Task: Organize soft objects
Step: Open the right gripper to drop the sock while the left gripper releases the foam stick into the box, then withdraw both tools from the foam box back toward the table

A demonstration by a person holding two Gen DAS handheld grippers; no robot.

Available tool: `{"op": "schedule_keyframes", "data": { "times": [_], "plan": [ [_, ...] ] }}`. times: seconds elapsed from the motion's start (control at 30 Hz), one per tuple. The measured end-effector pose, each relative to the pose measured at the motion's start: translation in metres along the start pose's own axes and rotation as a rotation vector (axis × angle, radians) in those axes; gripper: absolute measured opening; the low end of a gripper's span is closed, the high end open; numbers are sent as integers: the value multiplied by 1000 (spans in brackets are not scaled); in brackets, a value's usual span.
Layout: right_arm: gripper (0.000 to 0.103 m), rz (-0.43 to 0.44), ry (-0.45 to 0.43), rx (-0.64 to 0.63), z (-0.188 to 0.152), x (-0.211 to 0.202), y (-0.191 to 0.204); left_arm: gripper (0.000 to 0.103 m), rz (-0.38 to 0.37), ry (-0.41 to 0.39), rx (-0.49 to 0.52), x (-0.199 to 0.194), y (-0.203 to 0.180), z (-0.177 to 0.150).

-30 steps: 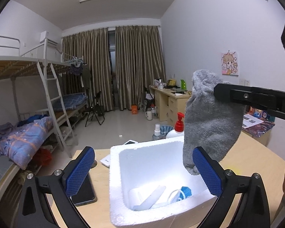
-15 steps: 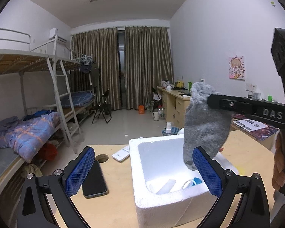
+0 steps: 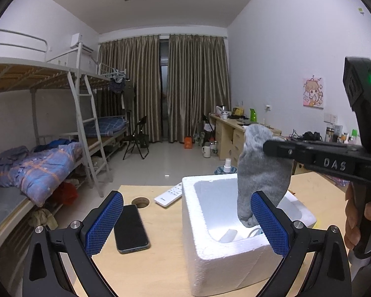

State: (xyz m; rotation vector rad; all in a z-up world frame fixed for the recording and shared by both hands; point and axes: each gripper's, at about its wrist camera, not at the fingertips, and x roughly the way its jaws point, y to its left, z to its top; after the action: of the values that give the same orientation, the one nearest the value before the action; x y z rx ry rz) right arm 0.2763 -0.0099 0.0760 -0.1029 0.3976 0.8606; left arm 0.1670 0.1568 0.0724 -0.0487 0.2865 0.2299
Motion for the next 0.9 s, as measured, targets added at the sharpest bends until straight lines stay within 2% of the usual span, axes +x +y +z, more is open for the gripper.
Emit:
{"op": "schedule_keyframes", "data": {
  "times": [0.17,0.23,0.27,0.3,0.33,0.37,0.4,0.47,0.7,0.9],
  "plan": [
    [16,0,28,3,-4,7,2,103,8,-1,-7,-2,-2,0],
    [23,3,37,2,-5,10,4,103,14,-12,-26,-5,0,2],
    [36,2,37,7,-5,10,3,103,14,-14,-30,-6,1,2],
    [56,-4,37,10,-6,10,2,103,14,-16,-34,-7,3,2],
    [64,-8,34,10,-5,10,2,103,18,-18,-36,-7,4,3],
    [79,-14,25,12,-5,8,2,103,22,-18,-36,-7,4,3],
    [88,-25,11,14,-5,6,2,103,20,-18,-38,-7,5,3],
    [92,-50,-9,12,-5,1,1,103,14,-17,-42,-8,6,3],
    [99,-115,-4,19,-5,-8,-4,103,3,-27,-29,-14,-3,2],
    [103,-107,-18,18,-7,-18,-5,103,-2,-31,-28,-20,-7,3]
  ]
}}
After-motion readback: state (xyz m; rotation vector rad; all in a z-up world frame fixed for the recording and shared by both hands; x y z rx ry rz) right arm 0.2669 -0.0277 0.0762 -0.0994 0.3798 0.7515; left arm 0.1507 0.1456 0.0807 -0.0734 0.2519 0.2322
